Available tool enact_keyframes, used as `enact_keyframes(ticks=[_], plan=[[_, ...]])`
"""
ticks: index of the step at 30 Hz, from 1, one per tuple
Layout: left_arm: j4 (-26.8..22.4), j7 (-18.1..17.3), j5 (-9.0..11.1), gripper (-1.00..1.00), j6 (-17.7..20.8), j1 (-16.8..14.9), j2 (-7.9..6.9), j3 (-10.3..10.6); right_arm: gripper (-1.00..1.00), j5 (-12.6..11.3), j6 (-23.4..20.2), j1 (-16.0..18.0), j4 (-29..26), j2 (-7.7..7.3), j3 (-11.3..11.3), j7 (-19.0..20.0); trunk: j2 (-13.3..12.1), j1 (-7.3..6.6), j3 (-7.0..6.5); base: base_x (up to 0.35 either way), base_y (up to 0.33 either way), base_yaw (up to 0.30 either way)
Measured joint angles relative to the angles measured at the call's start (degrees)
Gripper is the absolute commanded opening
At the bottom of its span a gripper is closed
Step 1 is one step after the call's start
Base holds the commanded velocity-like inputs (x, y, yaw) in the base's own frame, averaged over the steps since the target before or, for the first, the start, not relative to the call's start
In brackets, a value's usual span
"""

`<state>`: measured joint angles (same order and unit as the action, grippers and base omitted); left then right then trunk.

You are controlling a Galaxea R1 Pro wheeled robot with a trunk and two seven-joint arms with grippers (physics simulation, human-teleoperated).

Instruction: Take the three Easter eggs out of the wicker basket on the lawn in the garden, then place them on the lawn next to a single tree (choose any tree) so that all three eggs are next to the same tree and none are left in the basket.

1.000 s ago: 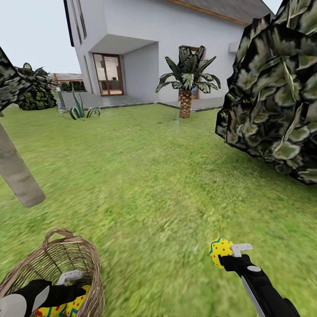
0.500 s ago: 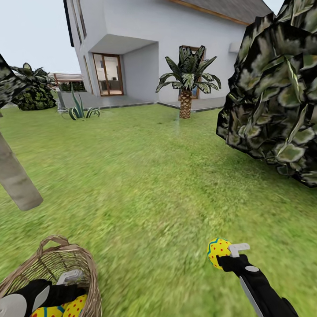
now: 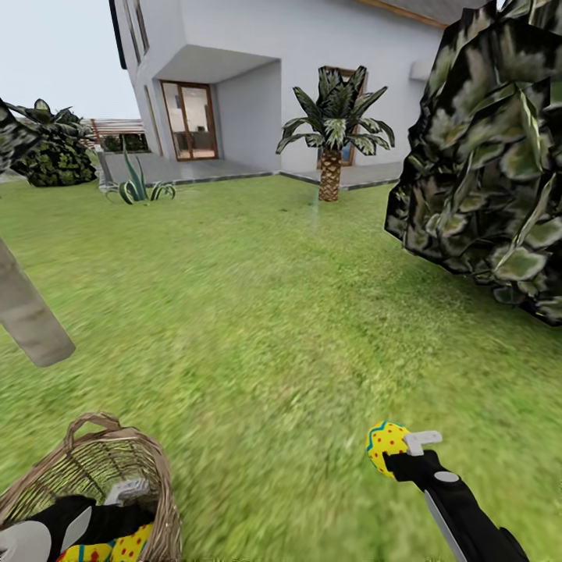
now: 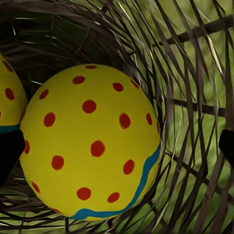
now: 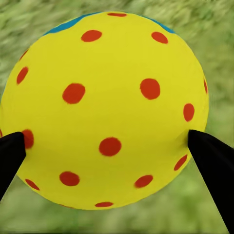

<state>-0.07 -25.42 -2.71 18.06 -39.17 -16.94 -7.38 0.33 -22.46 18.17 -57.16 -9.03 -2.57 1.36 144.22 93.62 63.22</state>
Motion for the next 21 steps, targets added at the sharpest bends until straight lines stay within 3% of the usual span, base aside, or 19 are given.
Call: enact_keyframes(ticks=[11,18,21], plan=[[-0.06,0.01,0.02,1.0,-0.06,0.0,-0.01,-0.09,-1.0,-0.04,0.89,0.0,-1.89,0.23,-1.92,-0.46,0.15,0.28,2.44,0.0,0.0,0.0],[-0.08,-0.02,3.4,1.0,-0.35,-0.01,-0.63,-1.06,-1.0,-0.03,0.89,0.0,-1.81,0.2,-2.79,-0.4,0.24,0.46,3.99,0.0,0.0,0.0],[-0.08,-0.06,6.57,1.0,-0.6,-0.01,-0.67,-1.18,-1.0,-0.03,0.89,0.0,-1.81,0.2,-2.8,-0.39,0.28,0.54,4.66,0.0,0.0,0.0]])
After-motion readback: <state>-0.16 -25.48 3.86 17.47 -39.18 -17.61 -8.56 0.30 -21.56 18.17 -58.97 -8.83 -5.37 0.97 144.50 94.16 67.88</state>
